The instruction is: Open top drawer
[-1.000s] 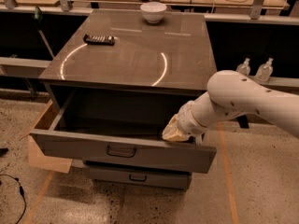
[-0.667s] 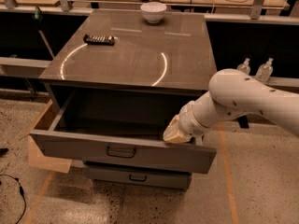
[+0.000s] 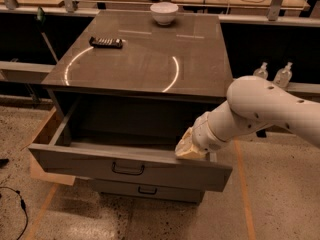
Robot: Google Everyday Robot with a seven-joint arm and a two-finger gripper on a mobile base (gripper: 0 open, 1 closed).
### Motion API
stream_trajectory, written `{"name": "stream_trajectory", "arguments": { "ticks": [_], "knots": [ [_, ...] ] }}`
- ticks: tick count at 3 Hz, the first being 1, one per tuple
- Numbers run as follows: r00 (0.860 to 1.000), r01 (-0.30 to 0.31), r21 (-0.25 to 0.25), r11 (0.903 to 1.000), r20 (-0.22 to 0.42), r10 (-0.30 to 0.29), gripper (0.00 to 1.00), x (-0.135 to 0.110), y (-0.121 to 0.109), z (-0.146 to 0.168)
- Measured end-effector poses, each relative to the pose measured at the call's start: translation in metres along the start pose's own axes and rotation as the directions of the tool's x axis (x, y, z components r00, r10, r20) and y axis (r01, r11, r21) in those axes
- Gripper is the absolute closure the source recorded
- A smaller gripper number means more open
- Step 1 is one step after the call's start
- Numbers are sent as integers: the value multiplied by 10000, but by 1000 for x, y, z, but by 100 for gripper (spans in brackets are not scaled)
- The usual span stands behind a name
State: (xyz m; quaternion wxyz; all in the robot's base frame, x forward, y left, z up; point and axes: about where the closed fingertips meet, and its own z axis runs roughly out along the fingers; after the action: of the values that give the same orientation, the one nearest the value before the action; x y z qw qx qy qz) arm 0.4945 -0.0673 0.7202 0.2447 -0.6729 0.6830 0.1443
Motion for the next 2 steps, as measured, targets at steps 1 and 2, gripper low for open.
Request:
{"name": "stream_trajectory", "arguments": {
  "ticks": [1, 2],
  "knots": [
    [10000, 7, 8, 10000, 2, -7, 100, 0, 0, 0],
    [9992, 371, 162, 9992, 127, -373, 100, -10, -17, 11]
  ]
}}
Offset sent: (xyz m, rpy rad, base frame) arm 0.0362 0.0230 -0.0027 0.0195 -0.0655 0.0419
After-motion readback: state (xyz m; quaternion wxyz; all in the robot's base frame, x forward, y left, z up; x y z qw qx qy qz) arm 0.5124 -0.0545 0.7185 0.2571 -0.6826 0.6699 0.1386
